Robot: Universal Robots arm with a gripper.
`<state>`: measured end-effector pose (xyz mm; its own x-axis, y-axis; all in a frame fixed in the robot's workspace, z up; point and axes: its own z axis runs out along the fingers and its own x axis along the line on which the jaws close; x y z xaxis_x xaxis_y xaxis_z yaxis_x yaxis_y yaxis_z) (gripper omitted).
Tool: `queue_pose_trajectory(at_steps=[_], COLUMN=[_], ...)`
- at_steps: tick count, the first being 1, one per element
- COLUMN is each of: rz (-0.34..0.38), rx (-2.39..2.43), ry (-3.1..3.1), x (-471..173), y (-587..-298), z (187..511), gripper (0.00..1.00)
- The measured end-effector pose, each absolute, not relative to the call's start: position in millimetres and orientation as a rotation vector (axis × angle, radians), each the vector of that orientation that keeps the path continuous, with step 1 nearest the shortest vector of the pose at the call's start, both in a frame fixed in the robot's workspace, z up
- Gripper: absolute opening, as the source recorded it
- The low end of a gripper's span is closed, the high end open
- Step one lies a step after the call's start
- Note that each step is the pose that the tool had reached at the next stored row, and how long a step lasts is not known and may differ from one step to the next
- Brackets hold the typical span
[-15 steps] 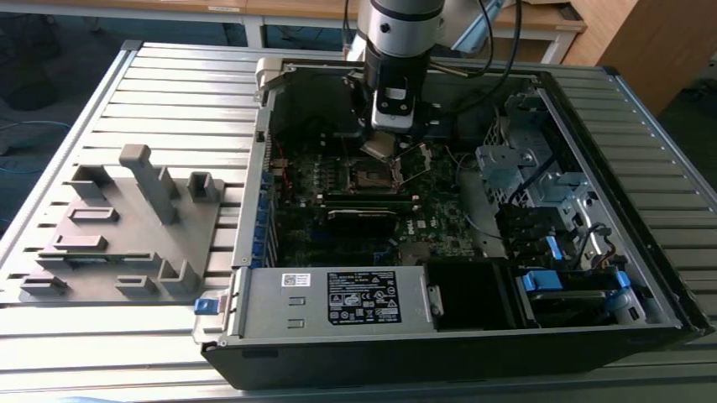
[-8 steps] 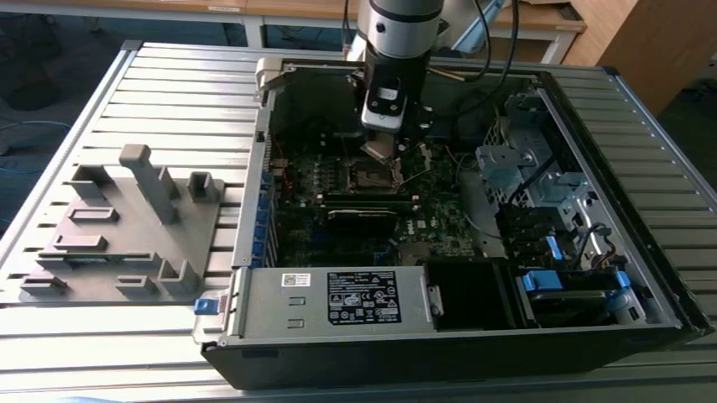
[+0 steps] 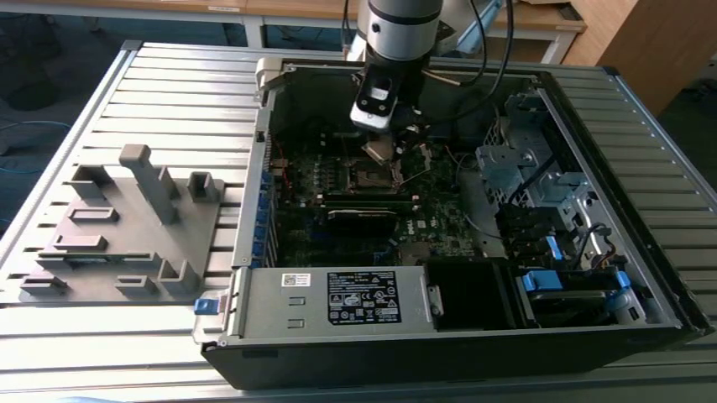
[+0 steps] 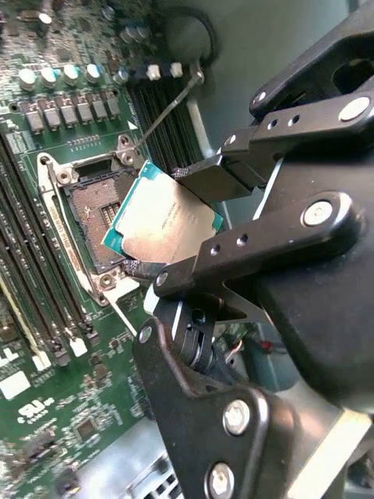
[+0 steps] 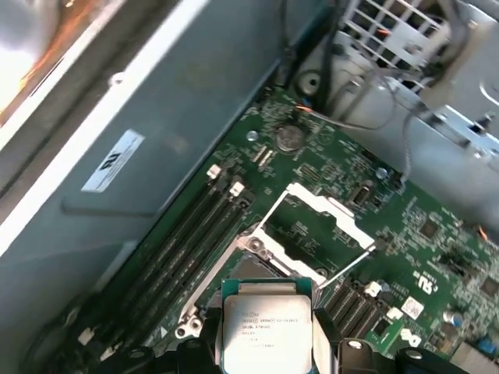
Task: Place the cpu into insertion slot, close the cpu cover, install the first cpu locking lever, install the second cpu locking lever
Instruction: 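Place the cpu into insertion slot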
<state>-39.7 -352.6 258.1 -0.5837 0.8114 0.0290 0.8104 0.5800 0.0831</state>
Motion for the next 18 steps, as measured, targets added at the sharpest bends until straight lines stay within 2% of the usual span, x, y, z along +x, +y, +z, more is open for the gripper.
queue_pose_trajectory(at_steps=[18], rz=[0.131], rx=[1.854], ry=[2.5], x=[-39.7], y=[-352.6], z=[251.8], gripper=[0.54])
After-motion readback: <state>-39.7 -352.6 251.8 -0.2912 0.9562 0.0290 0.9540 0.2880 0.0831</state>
